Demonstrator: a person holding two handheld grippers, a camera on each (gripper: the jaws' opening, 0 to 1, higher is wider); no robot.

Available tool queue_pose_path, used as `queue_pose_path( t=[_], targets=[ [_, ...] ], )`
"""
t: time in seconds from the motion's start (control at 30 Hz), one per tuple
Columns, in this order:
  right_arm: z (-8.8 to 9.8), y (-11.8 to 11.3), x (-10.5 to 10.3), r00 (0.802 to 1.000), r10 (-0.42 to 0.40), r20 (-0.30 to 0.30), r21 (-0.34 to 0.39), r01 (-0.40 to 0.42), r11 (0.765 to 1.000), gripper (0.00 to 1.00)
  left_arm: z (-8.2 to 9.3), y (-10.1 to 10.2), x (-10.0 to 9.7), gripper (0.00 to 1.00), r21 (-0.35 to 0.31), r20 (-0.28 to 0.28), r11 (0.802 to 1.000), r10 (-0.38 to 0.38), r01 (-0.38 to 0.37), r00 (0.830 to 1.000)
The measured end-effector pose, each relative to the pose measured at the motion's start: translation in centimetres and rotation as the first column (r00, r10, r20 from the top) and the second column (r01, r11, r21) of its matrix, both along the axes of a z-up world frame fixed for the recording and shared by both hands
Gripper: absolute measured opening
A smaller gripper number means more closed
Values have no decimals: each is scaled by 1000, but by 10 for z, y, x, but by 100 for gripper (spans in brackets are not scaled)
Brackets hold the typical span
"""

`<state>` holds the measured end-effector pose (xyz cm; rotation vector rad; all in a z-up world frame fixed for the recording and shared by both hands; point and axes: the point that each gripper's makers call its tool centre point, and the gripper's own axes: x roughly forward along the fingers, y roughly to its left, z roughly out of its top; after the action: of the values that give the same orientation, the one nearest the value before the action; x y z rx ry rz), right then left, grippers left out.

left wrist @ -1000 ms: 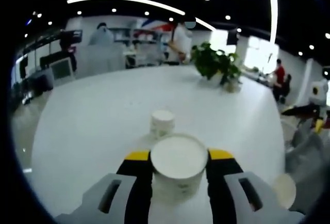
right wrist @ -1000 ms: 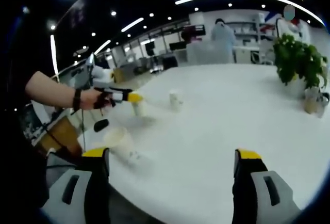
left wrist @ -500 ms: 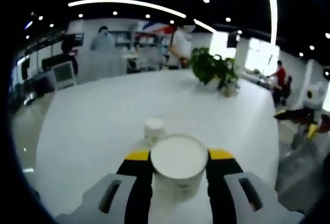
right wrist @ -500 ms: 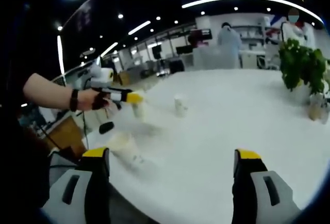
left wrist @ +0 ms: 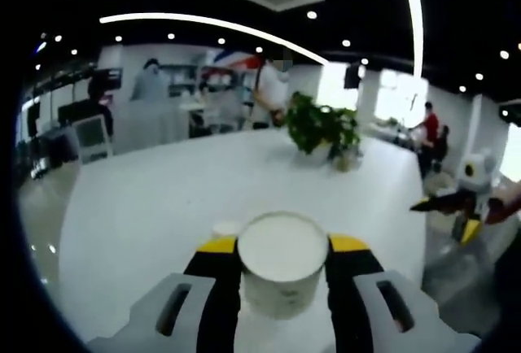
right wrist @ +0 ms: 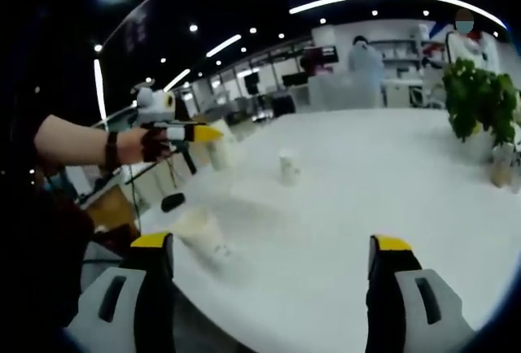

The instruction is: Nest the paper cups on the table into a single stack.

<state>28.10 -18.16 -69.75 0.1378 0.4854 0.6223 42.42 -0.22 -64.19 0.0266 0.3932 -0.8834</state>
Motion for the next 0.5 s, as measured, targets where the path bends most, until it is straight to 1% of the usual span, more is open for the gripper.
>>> queue_pose_path(
  t=[0.1,0.17,0.23,0.27,0.37,0.43,0.47,0.5],
  targets=[
    [-1,0,0,1000,-1,3,4,1,1000,98,4,-6,-6,39,5,9,1000,-30,30,1000],
    [-1,1,-1,1000,0,1,9,0,1000,97,10,-10,-10,39,-21,13,999,-42,42,999],
    [-2,2,-1,1000,1,1,11,-1,1000,97,14,-15,-15,39,-28,13,998,-54,54,998],
    [-2,3,-1,1000,2,-1,16,-2,1000,97,17,-19,-18,39,-36,23,997,-71,72,997],
    [-2,5,-3,1000,3,-3,24,-3,1000,97,18,-24,-26,39,-27,19,995,-93,93,996],
    [-4,5,-4,1000,6,-5,26,-6,1000,97,21,-26,-30,39,-42,20,994,-100,101,995],
    [-3,6,-5,1000,8,-5,27,-8,1000,97,22,-27,-32,39,-57,12,993,-103,103,995],
    [-3,6,-5,1000,10,-4,28,-10,1000,96,22,-28,-33,39,-57,11,993,-105,105,994]
  ],
)
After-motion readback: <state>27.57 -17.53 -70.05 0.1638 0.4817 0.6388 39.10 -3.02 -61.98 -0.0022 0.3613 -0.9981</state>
